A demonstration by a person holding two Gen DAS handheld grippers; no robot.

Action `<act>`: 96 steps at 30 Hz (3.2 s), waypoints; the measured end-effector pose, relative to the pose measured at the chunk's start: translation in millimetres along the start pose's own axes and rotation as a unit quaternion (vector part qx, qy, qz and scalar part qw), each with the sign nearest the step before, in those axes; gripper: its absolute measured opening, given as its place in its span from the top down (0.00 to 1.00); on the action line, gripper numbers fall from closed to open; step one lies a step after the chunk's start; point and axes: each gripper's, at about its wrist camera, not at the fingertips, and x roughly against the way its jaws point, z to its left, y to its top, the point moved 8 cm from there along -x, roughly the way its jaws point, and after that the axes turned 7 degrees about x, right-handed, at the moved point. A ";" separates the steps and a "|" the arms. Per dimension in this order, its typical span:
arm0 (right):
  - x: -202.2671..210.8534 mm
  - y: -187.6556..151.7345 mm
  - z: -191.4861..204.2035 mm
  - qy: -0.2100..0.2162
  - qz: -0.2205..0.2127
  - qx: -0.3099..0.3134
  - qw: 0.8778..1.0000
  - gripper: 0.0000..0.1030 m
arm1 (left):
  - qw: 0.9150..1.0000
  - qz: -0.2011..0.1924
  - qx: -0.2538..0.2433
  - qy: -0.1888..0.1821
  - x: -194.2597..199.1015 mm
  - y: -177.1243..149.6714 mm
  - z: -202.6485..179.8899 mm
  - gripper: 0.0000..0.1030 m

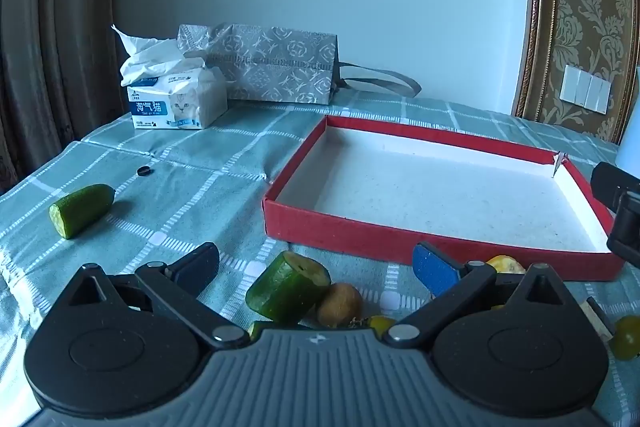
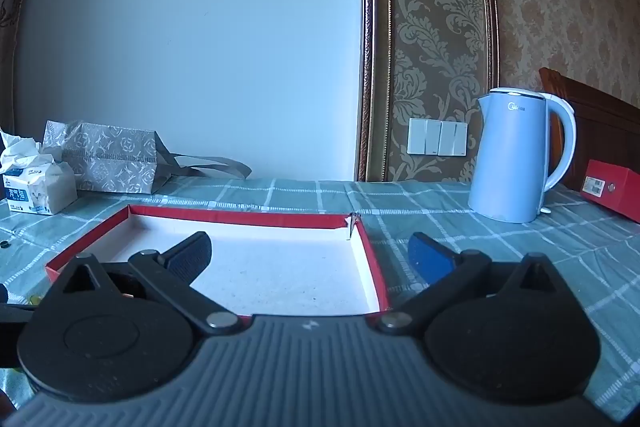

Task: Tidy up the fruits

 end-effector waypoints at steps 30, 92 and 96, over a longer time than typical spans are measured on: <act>24.5 -6.6 -6.1 0.023 -0.016 -0.011 1.000 0.00 | 0.999 -0.042 -0.034 0.001 37.6 -22.5 24.3 0.00; 71.7 -50.2 -16.0 0.125 0.019 0.045 0.991 0.00 | 0.999 0.008 -0.014 -0.044 38.2 -32.7 28.5 0.00; 71.5 -50.7 -15.9 0.124 0.021 0.046 0.991 0.00 | 0.999 0.007 -0.014 -0.043 38.1 -32.7 28.3 0.00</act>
